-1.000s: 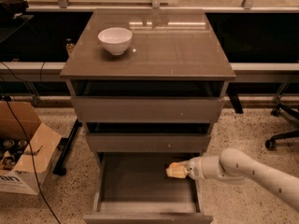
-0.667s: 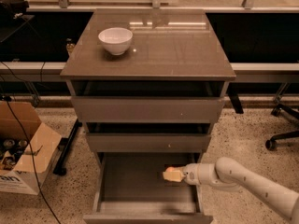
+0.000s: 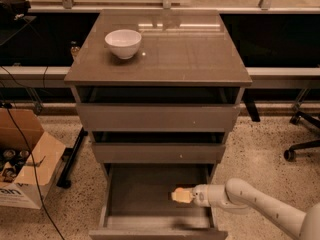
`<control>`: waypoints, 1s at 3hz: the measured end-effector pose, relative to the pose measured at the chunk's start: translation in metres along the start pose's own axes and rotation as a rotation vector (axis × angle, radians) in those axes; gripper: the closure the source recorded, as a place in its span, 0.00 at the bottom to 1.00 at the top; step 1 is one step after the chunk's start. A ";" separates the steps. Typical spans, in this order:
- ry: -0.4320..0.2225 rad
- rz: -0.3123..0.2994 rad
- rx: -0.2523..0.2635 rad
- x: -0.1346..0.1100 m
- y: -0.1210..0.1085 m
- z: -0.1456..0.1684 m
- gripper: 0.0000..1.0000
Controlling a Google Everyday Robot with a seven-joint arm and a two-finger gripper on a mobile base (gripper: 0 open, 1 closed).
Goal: Place orange into bottom drawer
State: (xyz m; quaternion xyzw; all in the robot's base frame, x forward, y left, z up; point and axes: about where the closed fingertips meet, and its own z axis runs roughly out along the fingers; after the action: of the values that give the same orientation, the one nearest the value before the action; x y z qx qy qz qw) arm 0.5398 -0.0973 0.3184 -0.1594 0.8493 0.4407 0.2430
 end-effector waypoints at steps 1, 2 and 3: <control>0.056 -0.047 0.028 0.009 -0.004 0.030 1.00; 0.143 -0.106 0.089 0.034 -0.021 0.069 1.00; 0.192 -0.156 0.152 0.054 -0.043 0.099 1.00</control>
Offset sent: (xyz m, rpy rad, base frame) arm 0.0064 0.0636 -0.1233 -0.3298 -0.0261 0.1569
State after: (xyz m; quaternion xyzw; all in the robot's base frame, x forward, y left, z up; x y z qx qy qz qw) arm 0.5433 -0.0430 0.2109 -0.2475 0.8846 0.3375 0.2056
